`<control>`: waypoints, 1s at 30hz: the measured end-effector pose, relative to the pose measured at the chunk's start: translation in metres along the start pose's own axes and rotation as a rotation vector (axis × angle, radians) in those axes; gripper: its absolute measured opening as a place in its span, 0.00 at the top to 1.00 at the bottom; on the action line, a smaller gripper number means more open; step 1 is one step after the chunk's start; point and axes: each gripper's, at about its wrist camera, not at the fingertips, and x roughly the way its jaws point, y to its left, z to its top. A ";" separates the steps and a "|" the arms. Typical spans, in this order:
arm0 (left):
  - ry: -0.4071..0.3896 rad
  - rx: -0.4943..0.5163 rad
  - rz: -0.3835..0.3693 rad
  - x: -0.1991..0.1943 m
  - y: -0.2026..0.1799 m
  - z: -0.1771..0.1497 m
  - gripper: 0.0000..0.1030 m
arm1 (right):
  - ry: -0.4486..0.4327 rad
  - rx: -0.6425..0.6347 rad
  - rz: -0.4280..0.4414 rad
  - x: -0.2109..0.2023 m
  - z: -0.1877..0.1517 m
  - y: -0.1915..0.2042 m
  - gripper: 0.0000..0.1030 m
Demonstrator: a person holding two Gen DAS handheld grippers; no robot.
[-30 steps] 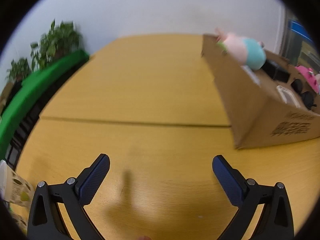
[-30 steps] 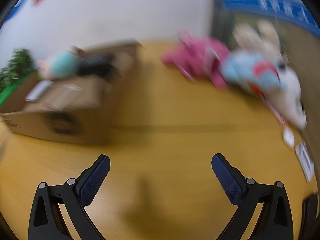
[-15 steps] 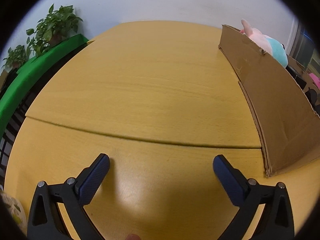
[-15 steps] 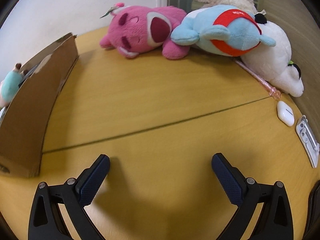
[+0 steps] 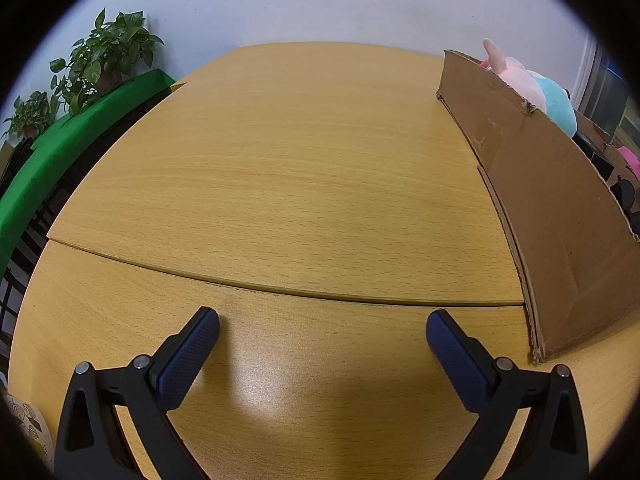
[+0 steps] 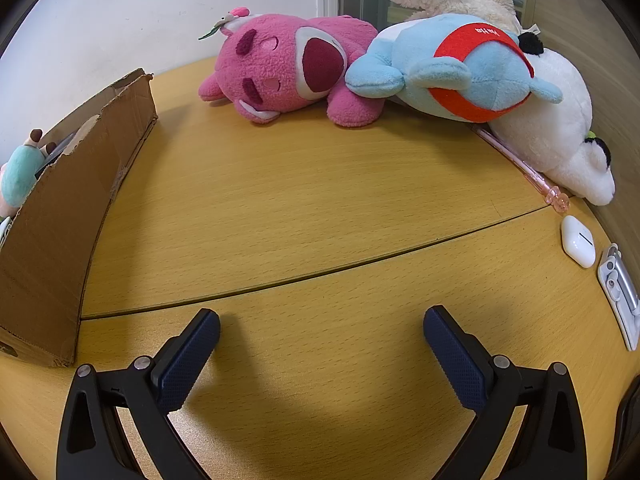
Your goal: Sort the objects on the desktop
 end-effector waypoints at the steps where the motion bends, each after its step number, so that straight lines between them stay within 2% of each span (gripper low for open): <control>1: 0.000 0.000 0.000 0.000 0.000 0.000 0.00 | 0.000 0.000 0.000 0.000 0.000 0.000 0.00; 30: 0.001 -0.001 -0.002 0.003 0.000 -0.001 0.00 | 0.001 0.000 -0.002 -0.001 0.001 0.003 0.00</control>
